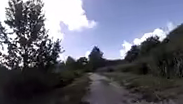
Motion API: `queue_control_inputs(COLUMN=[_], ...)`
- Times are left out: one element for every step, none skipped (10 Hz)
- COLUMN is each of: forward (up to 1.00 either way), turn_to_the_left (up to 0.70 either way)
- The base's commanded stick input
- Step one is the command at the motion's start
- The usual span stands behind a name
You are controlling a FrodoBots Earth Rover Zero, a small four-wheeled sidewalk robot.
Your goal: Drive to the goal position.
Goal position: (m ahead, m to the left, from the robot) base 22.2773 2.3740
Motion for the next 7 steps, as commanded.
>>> queue_control_inputs(forward=[0.70, 0.70, 0.70, 0.70, 0.70, 0.70, 0.70], turn_to_the_left=[0.00, 0.00, 0.00, 0.00, 0.00, 0.00, 0.00])
